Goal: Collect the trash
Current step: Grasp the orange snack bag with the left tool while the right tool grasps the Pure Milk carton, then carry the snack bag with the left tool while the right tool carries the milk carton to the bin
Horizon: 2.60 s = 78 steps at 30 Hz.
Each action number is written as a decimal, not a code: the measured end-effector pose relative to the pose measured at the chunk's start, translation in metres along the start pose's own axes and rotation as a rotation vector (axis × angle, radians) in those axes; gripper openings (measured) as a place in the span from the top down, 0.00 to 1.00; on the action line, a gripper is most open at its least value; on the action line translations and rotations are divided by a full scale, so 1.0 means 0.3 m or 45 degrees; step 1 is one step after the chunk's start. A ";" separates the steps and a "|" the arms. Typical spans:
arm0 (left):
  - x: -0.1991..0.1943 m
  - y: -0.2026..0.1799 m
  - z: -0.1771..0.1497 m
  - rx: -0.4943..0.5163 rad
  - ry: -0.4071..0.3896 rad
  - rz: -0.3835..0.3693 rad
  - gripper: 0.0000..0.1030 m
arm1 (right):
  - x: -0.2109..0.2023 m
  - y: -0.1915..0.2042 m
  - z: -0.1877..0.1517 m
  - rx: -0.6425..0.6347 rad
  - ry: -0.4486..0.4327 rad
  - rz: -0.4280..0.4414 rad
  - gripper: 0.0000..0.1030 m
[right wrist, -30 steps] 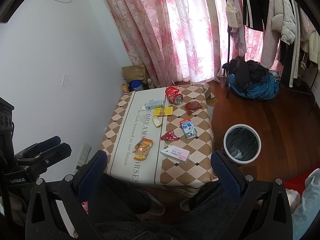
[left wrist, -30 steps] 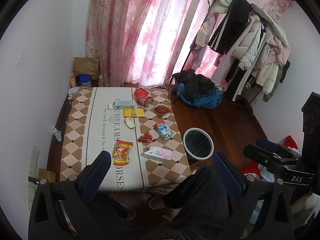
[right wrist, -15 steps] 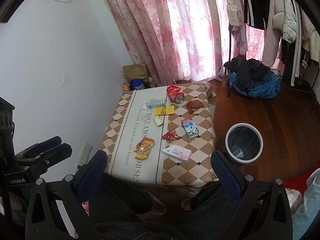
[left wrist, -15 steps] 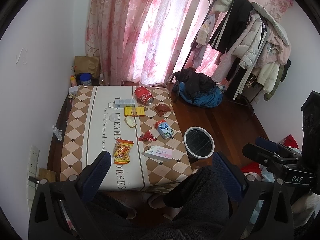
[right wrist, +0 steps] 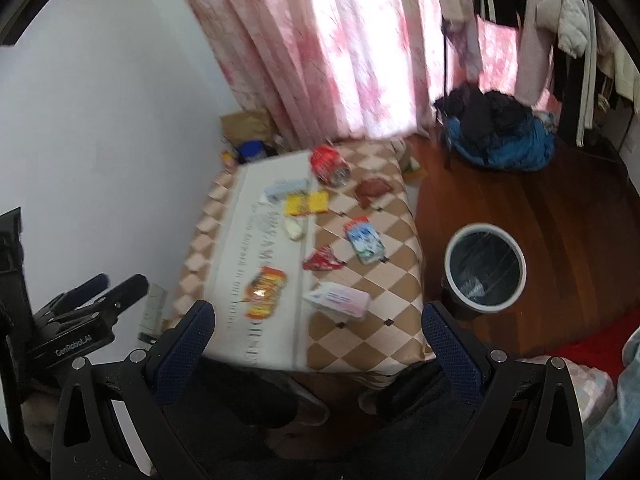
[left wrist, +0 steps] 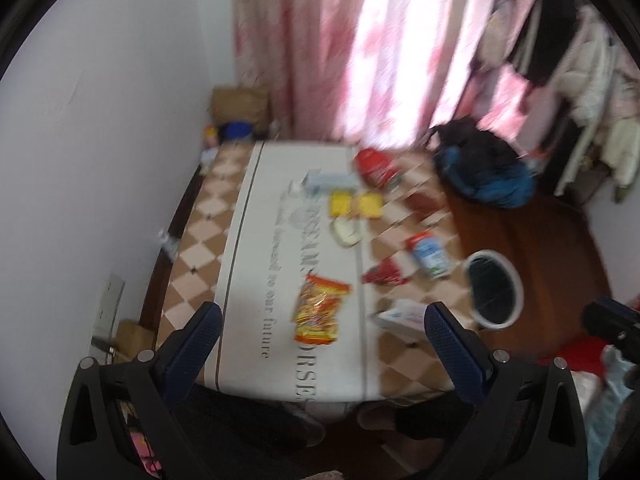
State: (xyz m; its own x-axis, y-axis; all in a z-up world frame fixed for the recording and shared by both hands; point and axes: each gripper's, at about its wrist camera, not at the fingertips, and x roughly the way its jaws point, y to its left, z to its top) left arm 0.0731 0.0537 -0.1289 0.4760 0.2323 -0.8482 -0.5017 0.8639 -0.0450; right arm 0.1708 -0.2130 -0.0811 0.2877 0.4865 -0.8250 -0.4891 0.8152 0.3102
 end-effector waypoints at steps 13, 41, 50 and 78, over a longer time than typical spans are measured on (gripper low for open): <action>0.693 0.012 -0.042 -0.021 0.512 -0.022 0.01 | 0.823 -0.151 0.169 0.056 0.352 -0.097 0.06; 0.835 0.021 -0.085 0.022 0.528 0.048 0.45 | 1.139 -0.211 0.112 -0.134 0.602 -0.173 0.43; 0.825 -0.001 -0.104 0.007 0.518 0.068 0.46 | 1.147 -0.177 0.083 -0.146 0.591 -0.231 0.32; 0.632 -0.085 0.019 0.082 0.336 0.098 0.88 | 0.860 -0.120 0.112 -0.170 0.280 -0.079 0.47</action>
State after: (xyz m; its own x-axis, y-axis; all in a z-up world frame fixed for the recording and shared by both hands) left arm 0.1803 0.0783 -0.2855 0.2293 0.1808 -0.9564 -0.4781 0.8768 0.0512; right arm 0.2905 -0.1062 -0.2893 0.1413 0.3451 -0.9279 -0.5848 0.7853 0.2030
